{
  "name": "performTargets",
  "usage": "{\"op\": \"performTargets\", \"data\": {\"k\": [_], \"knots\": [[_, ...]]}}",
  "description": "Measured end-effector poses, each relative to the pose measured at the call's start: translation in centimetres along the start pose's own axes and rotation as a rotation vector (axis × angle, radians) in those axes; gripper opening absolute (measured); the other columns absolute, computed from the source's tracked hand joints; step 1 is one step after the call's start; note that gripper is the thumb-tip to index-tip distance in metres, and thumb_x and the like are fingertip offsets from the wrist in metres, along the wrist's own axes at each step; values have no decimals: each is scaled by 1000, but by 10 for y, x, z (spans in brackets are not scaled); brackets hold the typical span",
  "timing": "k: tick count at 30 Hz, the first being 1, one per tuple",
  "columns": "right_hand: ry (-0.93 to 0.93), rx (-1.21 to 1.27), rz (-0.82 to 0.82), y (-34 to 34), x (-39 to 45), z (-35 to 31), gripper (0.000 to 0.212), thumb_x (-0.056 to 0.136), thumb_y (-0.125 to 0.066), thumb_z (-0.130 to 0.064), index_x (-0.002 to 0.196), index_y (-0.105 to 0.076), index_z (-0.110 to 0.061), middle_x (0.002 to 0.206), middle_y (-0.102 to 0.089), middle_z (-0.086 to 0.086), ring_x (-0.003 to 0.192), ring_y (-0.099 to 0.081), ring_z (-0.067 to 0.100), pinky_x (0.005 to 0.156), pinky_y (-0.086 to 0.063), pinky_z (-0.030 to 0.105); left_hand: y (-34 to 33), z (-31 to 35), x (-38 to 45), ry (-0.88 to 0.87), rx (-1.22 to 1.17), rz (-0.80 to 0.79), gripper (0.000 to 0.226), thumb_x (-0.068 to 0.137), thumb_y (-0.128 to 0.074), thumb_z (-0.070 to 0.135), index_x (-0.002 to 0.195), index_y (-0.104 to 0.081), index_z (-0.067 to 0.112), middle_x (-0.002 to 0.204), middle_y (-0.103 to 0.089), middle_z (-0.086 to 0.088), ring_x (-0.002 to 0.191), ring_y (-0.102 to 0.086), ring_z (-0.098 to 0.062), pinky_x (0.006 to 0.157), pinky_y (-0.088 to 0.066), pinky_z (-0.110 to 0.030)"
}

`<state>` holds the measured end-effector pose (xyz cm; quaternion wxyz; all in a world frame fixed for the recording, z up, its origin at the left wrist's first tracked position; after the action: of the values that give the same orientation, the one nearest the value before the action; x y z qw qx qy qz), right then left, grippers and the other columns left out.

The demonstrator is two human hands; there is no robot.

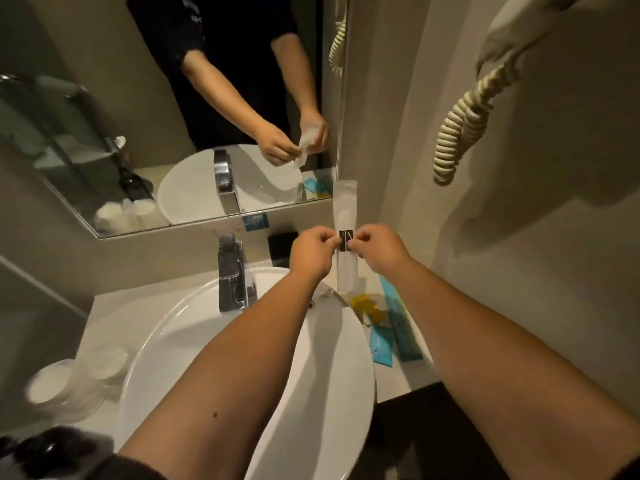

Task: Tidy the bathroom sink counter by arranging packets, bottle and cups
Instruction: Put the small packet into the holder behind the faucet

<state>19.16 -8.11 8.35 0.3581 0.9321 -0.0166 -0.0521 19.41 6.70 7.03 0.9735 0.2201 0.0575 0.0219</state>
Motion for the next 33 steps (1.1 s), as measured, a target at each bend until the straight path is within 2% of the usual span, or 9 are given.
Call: {"op": "performTargets", "data": {"k": [6,9,13,18,24,26,29,33], "knots": [[115,5,-63,-30,56,-49,16,88,-66,-24,76,-68,-13,79,-66,8,77,-61,27,74,-49,38,50,3,34,-44,90,226,14,93,-60,23,97,-73,19,88,-67,9,85,-61,-12,77,-44,-26],[170,10,-91,-49,83,-67,16,89,-65,-25,74,-65,-17,77,-64,4,79,-60,24,75,-49,37,70,-9,53,4,61,353,16,93,-60,22,99,-73,18,96,-72,3,89,-63,-15,81,-48,-29],[200,30,-127,-79,107,-68,16,89,-65,-24,74,-64,-20,78,-67,5,79,-62,25,75,-51,39,75,-37,73,83,14,434,14,92,-60,21,95,-73,17,95,-72,-1,89,-64,-19,79,-48,-30],[155,45,-172,-119,119,-40,11,89,-64,-27,82,-68,-20,80,-67,-1,77,-61,19,68,-47,30,65,-78,83,188,25,441,16,94,-57,23,95,-73,20,93,-73,1,85,-65,-18,75,-48,-30],[107,-4,-233,-156,132,-17,15,91,-62,-28,81,-69,-19,83,-70,3,79,-63,23,73,-54,35,57,-113,96,279,105,404,18,96,-53,23,93,-72,21,90,-69,3,84,-61,-17,72,-43,-28],[94,-50,-263,-165,139,-13,17,91,-62,-26,78,-70,-18,80,-69,3,78,-62,24,71,-52,34,55,-123,101,325,168,382,20,96,-52,25,88,-70,24,88,-68,3,82,-61,-19,71,-45,-31],[56,-133,-284,-179,146,-6,21,91,-63,-27,74,-71,-18,76,-66,5,74,-61,26,65,-48,31,51,-134,104,394,318,356,23,97,-49,29,90,-71,24,87,-68,-1,80,-58,-22,65,-37,-31],[-29,-212,-209,-189,148,4,22,89,-64,-34,78,-71,-16,89,-65,9,79,-63,30,65,-50,33,54,-136,106,426,454,403,23,96,-51,35,101,-72,28,111,-57,-7,100,-55,-29,76,-39,-38]]}}
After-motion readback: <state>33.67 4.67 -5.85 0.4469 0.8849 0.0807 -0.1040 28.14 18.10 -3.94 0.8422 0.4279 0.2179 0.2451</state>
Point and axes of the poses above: each hand's wrist, its own x-axis towards the middle knuckle, its own y-axis out of the back of the hand, z = x × y, the point moved 8 cm from there along x, towards the middle knuckle
